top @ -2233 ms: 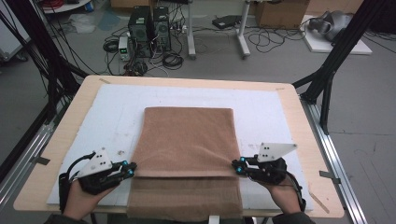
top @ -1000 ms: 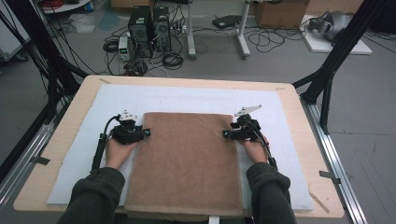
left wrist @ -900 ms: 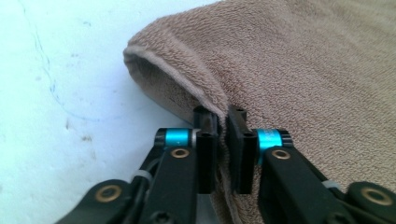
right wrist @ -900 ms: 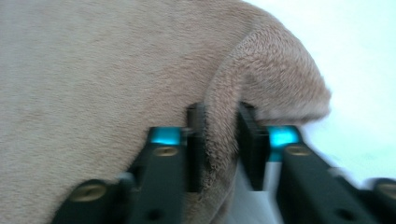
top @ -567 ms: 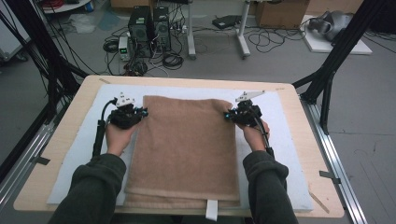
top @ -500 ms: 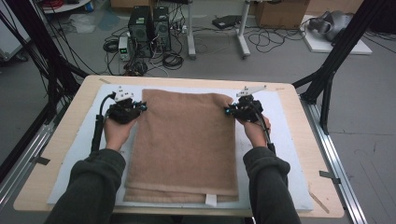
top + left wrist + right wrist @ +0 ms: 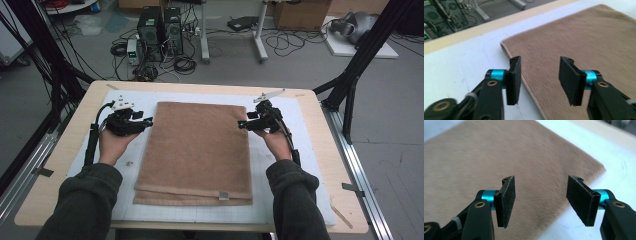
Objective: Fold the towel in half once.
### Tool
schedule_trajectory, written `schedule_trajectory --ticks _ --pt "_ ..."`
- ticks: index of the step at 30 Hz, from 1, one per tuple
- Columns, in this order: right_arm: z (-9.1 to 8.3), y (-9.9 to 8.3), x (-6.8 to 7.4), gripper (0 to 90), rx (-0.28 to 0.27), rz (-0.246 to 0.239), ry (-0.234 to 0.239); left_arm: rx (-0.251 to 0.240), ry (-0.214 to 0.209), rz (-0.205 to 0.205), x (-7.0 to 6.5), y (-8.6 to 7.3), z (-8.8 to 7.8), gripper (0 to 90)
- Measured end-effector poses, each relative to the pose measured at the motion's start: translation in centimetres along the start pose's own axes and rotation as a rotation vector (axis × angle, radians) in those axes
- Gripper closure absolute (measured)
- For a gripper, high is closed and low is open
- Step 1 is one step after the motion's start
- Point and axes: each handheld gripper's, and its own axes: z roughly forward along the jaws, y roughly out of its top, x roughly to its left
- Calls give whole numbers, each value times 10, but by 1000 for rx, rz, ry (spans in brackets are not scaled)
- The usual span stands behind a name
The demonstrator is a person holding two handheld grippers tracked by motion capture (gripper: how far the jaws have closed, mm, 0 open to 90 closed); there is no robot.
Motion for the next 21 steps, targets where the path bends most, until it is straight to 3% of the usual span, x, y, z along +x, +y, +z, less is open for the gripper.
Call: schedule_trajectory --ticks 5,10,13,15,18,21 --pt "-25 -12 31 400 -33 -67 29 -16 -51 37 -17 -23 -27 500" --pt "-41 -41 63 416 -34 -130 67 -1 -94 95 -39 -44 -51 479" --pt "-46 -63 76 438 -44 -136 100 -19 -127 94 -52 -62 -60 486" --pt "-46 -77 83 455 -32 -144 104 -5 -148 116 -60 -71 -63 514" --pt "-43 -94 92 510 -14 -151 133 -4 -209 123 -68 -83 -68 645" --pt "-41 -108 101 564 9 -171 168 26 -235 148 -72 -93 -71 705"
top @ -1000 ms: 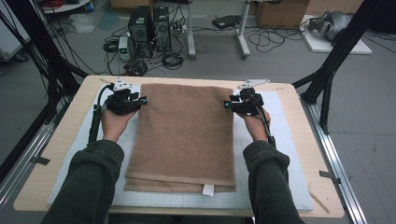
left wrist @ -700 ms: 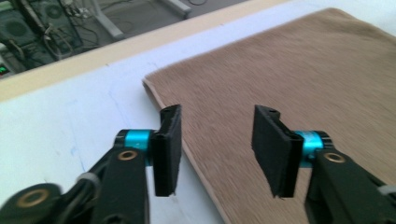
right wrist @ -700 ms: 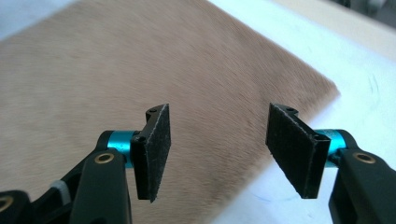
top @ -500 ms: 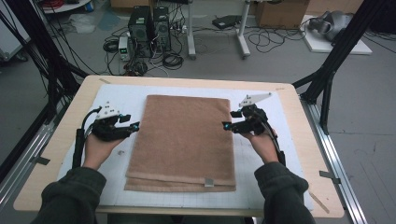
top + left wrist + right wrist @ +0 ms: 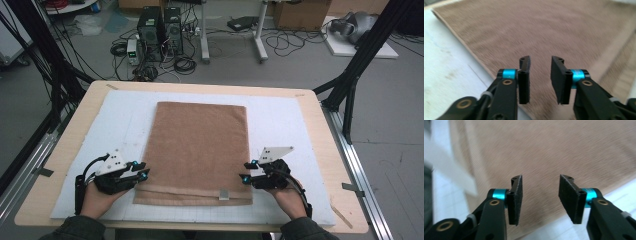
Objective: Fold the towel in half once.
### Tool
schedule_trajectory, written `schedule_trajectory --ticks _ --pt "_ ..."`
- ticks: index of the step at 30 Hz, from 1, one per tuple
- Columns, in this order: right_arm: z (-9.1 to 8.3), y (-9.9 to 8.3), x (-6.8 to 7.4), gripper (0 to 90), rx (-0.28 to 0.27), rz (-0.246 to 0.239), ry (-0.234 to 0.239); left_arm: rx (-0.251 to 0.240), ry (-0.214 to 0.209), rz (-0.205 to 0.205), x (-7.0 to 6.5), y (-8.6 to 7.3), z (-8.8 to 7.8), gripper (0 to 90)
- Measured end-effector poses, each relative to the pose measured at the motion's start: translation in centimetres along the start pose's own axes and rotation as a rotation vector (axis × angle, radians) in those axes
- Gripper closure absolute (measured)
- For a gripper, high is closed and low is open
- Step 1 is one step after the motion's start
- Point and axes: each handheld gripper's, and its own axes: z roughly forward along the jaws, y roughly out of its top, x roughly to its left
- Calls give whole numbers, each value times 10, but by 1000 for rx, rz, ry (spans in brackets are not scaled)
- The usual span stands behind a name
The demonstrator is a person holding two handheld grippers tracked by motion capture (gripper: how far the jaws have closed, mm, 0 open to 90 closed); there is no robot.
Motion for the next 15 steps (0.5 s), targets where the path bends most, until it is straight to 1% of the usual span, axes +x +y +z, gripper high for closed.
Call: schedule_trajectory --ticks 2,3,4,6,7,8,9,10,11,14,15 --pt "4 -6 4 580 20 -12 22 13 -7 0 -3 -4 1 702" --pt "6 -8 6 586 29 -15 27 25 -12 5 -4 -6 2 691" --pt "9 -9 7 586 37 -16 28 33 -16 1 -4 -7 3 682" --pt "13 -11 8 591 45 -17 29 73 -30 -4 -3 -11 8 654" --pt "16 -12 7 590 59 -18 28 95 -48 -18 -3 -14 11 652" --pt "19 -13 7 588 74 -16 27 106 -64 -24 -2 -17 14 662" --pt "21 -15 7 592 71 -13 29 88 -63 -35 -1 -18 14 680" --pt "21 -16 6 606 59 -14 30 84 -63 -45 0 -19 14 718" --pt "21 -17 6 631 52 -9 28 83 -57 -47 0 -19 14 756" --pt "20 -19 7 799 39 -11 45 85 -41 -31 -3 -18 15 840" --pt "20 -18 7 811 42 -7 50 88 -42 -32 -3 -17 14 855"
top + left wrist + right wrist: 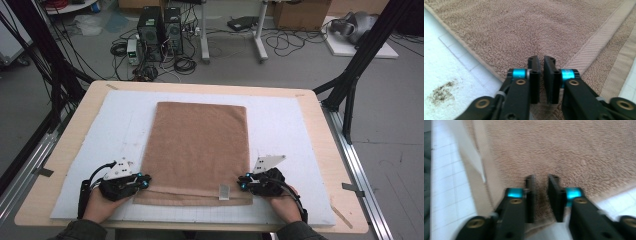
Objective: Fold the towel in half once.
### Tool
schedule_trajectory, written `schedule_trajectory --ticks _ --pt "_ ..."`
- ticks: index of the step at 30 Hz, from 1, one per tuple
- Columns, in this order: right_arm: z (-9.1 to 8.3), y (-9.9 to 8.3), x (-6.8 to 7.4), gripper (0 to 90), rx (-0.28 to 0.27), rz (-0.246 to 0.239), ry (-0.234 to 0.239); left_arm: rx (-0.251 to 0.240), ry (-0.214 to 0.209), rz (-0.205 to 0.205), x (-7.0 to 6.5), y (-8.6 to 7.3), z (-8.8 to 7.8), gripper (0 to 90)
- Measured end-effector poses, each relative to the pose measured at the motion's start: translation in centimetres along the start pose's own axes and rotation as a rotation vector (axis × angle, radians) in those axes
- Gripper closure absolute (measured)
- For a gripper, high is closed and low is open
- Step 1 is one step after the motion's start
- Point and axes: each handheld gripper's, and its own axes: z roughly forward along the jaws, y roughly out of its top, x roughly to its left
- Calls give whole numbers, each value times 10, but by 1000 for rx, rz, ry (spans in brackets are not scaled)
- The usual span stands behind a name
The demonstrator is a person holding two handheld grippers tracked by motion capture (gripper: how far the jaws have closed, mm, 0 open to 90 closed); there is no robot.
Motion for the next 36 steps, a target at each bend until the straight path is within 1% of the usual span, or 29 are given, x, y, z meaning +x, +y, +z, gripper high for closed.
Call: schedule_trajectory --ticks 2,3,6,10,13,15,16,17,19,22,25,26,28,30,31,33,36 --pt "-1 1 0 845 -4 -3 1 3 -3 -21 0 1 -1 863" --pt "-2 2 -1 853 -11 1 4 8 -5 -20 0 2 -3 864" --pt "-9 4 -1 858 -37 9 9 -14 -13 -30 1 6 -8 868" --pt "-17 9 -1 858 -66 3 14 -55 -17 -38 0 13 -17 868" --pt "-23 15 -2 858 -79 -2 7 -69 -6 -35 0 19 -20 868" --pt "-28 20 -4 858 -84 -12 -7 -81 0 -36 1 25 -22 868" --pt "-30 22 -5 858 -86 -11 -13 -90 10 -40 2 29 -23 868" --pt "-31 25 -7 858 -91 -16 -21 -98 15 -41 4 32 -23 868" --pt "-35 32 -12 858 -102 -9 -32 -120 28 -43 5 40 -25 868" --pt "-41 42 -21 858 -132 -6 -46 -134 48 -40 10 52 -27 868" --pt "-46 52 -26 857 -139 -4 -55 -148 58 -51 15 61 -28 868" --pt "-47 54 -27 857 -137 -6 -59 -145 61 -51 18 64 -28 869" --pt "-50 59 -30 855 -140 -3 -57 -153 66 -58 22 68 -28 868" --pt "-53 62 -33 855 -150 7 -54 -161 63 -77 25 72 -29 868" --pt "-55 63 -34 855 -155 14 -52 -167 64 -76 24 74 -31 869" --pt "-59 64 -32 855 -163 8 -50 -170 53 -70 21 74 -34 869" --pt "-64 64 -26 856 -164 1 -34 -166 37 -64 14 71 -40 868"
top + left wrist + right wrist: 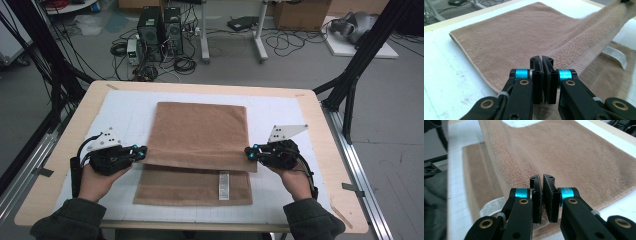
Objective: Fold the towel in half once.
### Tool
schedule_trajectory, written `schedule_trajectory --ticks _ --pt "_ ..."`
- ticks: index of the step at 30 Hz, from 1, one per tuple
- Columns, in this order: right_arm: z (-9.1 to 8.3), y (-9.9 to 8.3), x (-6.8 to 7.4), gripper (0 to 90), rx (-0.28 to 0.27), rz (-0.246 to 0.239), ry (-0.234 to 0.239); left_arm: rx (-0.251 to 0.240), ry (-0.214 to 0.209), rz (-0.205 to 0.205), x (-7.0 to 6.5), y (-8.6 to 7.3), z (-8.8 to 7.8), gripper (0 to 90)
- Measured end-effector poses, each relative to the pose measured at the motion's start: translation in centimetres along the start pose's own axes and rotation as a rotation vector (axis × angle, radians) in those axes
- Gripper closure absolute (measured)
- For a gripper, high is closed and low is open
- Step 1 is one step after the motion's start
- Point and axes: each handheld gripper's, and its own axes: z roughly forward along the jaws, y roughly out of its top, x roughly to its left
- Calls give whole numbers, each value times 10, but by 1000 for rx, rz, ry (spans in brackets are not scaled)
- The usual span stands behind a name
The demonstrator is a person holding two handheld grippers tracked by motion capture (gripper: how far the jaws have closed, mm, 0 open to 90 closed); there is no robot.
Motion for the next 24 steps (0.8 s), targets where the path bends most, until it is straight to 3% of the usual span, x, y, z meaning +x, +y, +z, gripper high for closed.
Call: schedule_trajectory --ticks 5,8,11,14,18,20,24 --pt "-7 -15 19 892 11 -1 27 26 -22 4 -14 -21 -11 869" --pt "-10 -31 26 891 26 12 31 49 -43 -20 -20 -39 -11 868" --pt "-8 -47 27 836 54 46 35 125 -57 1 -24 -58 -3 832" --pt "9 -57 36 779 89 18 79 126 -38 -4 -25 -69 2 694" --pt "36 -65 39 702 136 -3 102 125 -16 8 -22 -71 1 674" --pt "42 -68 39 668 151 -9 90 137 10 26 -20 -72 0 674" --pt "51 -75 36 684 162 -5 97 128 18 -12 -14 -78 -3 668"
